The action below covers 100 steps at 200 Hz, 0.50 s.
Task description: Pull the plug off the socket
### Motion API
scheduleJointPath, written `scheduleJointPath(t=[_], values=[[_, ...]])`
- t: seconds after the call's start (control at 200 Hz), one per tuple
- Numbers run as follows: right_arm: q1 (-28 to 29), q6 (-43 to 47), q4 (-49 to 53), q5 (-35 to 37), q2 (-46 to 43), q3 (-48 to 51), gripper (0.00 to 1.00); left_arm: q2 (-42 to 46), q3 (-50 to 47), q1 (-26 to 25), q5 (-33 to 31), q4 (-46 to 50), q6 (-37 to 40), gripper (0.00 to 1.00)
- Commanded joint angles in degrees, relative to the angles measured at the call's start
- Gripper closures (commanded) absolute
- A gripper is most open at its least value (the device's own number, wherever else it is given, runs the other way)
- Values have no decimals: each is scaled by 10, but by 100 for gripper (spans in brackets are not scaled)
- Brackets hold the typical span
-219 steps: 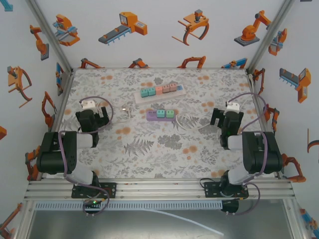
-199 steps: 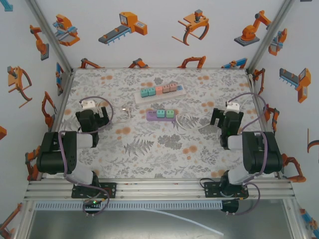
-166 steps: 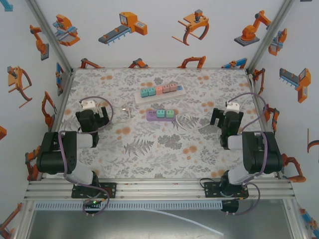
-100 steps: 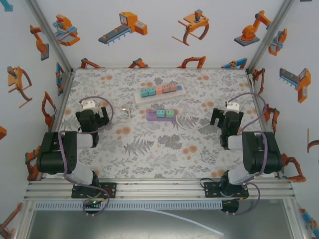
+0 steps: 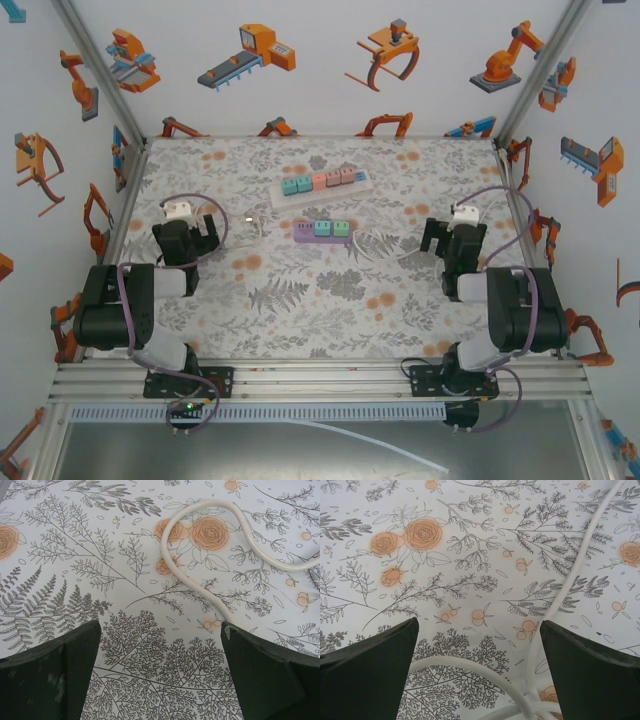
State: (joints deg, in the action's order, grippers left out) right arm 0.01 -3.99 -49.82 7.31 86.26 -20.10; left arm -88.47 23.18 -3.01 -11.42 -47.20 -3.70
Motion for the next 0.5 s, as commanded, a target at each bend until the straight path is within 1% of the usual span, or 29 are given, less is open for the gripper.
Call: scheduleJointPath(t=[0.0, 0.065, 0.105, 0.14, 0.18, 0.215, 0.285, 0.32, 0.345, 0.406, 0.496], values=[[-3, 3, -6, 12, -52, 13, 1, 37, 8, -9, -31, 29, 9, 3], [-3, 0, 30, 24, -94, 10, 1, 74, 18, -18, -52, 73, 14, 3], [-3, -5, 72, 33, -132, 2, 3, 104, 24, -25, -63, 105, 19, 3], [-3, -31, 120, 48, -174, -10, 3, 136, 33, -32, -74, 139, 21, 3], [-3, -60, 183, 63, -221, -30, 3, 176, 48, -37, -82, 185, 14, 3], [-3, -82, 251, 64, -261, -53, 3, 211, 70, -40, -87, 246, -5, 3], [-2, -150, 413, 64, -318, -129, 6, 268, 123, -43, -87, 363, -71, 3], [-2, -177, 493, 46, -333, -176, 7, 289, 155, -44, -80, 424, -116, 3], [-2, -191, 547, 27, -339, -210, 10, 300, 178, -44, -71, 466, -147, 3], [-1, -211, 679, -40, -336, -300, 15, 311, 239, -45, -38, 565, -212, 3], [10, -225, 828, -116, -305, -418, 16, 303, 318, -50, 39, 665, -247, 3]])
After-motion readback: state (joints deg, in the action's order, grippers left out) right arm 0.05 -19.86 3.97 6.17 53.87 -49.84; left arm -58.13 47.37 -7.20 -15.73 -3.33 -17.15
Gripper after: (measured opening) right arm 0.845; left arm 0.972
